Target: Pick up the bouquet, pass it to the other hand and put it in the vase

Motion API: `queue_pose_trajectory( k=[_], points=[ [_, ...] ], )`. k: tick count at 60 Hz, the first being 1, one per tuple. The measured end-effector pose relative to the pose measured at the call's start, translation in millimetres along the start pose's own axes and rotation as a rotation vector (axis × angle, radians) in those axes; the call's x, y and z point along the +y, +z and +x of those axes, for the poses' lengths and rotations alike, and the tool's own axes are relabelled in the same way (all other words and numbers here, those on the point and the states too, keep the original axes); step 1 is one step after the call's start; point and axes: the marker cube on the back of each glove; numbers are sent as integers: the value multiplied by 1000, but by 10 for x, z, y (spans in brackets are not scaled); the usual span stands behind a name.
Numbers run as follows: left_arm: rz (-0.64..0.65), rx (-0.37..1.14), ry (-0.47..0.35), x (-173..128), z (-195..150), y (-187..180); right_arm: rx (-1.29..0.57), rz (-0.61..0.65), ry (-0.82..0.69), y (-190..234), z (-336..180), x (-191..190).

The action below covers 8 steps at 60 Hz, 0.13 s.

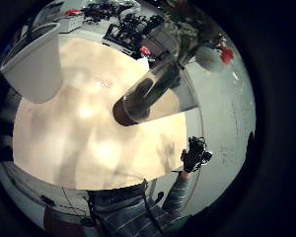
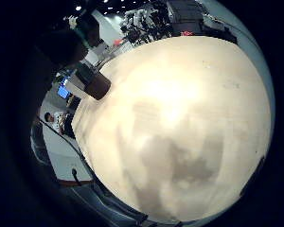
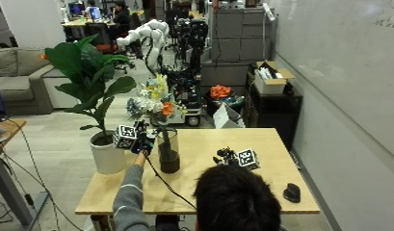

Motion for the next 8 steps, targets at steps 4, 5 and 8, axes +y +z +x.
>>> queue_pose_trajectory(
  k=[4, 5, 8],
  points=[
    [17, 48, -42, 72, -61, -52, -44, -15, 26, 57, -32, 62],
    [19, 61, -60, 118, -58, -78, -56, -25, 39, 73, -42, 76],
    [21, 87, -100, 226, -39, -137, -70, -52, 66, 100, -49, 97]
  ],
)
